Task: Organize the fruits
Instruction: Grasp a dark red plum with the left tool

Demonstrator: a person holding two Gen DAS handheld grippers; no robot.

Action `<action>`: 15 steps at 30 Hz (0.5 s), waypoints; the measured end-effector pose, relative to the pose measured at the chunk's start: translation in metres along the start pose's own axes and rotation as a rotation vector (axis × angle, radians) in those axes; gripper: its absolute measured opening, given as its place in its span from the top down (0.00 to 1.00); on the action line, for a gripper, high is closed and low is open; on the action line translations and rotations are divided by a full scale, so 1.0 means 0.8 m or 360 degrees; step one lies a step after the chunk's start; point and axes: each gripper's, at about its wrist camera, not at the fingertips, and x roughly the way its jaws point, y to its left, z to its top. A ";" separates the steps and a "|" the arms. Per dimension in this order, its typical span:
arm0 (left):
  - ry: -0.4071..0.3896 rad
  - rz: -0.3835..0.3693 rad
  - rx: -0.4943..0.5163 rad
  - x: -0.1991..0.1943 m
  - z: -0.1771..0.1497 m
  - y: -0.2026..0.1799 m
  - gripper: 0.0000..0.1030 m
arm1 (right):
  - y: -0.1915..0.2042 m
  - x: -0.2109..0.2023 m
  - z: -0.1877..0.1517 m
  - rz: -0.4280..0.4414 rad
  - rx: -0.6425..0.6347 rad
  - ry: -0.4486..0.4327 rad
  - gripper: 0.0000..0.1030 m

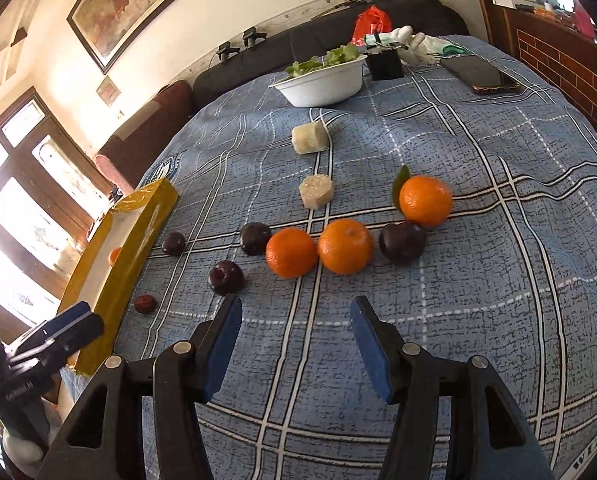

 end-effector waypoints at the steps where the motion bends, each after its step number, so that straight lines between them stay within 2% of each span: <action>1: 0.0014 -0.0010 0.0009 0.005 0.002 -0.004 0.26 | -0.002 -0.001 0.002 -0.0005 0.0000 -0.0008 0.41; 7: 0.0038 -0.0057 0.0069 0.033 0.011 -0.027 0.26 | -0.023 -0.007 0.018 -0.0082 -0.0003 -0.0066 0.41; 10: 0.0032 -0.0100 0.0109 0.049 0.021 -0.040 0.27 | -0.024 -0.004 0.025 -0.0071 -0.0030 -0.0063 0.41; 15: 0.0054 -0.0158 0.0190 0.078 0.028 -0.061 0.28 | -0.007 0.007 0.039 -0.0120 -0.0193 -0.0083 0.41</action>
